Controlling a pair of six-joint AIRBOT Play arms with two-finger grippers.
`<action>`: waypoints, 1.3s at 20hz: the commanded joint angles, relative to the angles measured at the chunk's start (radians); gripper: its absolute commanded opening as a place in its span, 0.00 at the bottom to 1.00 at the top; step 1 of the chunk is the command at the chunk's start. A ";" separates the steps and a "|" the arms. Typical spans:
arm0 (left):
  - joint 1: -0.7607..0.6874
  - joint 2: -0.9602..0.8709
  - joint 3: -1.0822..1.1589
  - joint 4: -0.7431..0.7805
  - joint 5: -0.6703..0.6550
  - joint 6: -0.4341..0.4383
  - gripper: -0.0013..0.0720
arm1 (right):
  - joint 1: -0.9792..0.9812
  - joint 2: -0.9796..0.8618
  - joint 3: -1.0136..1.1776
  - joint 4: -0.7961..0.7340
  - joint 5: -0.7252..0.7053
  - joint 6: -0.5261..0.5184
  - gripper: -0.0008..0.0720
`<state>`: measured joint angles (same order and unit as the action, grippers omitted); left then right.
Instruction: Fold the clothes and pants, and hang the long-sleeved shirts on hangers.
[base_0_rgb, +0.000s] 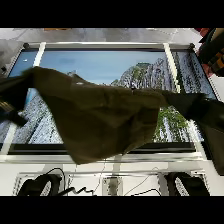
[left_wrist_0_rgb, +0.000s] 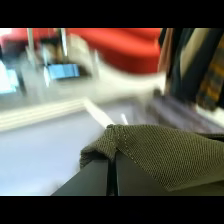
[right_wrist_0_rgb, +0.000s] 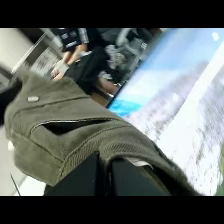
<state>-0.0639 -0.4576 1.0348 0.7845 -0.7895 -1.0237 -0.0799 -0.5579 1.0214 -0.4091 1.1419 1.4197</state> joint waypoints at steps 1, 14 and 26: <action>-0.023 -0.209 -0.098 -0.004 0.013 -0.077 0.04 | 0.055 -0.077 -0.212 -0.034 -0.229 0.092 0.07; -0.085 -0.749 -0.114 -0.034 -0.233 -0.078 0.04 | 0.031 -0.527 -0.236 -0.526 -0.204 0.079 0.07; -0.209 -0.943 -0.154 -0.069 -0.171 -0.140 0.97 | 0.018 -0.528 -0.294 -0.727 -0.173 0.064 0.76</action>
<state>-0.2657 -1.3617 0.8818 0.7734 -0.9943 -1.1606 -0.0597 -1.0851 0.7254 -1.1202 1.0515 1.4860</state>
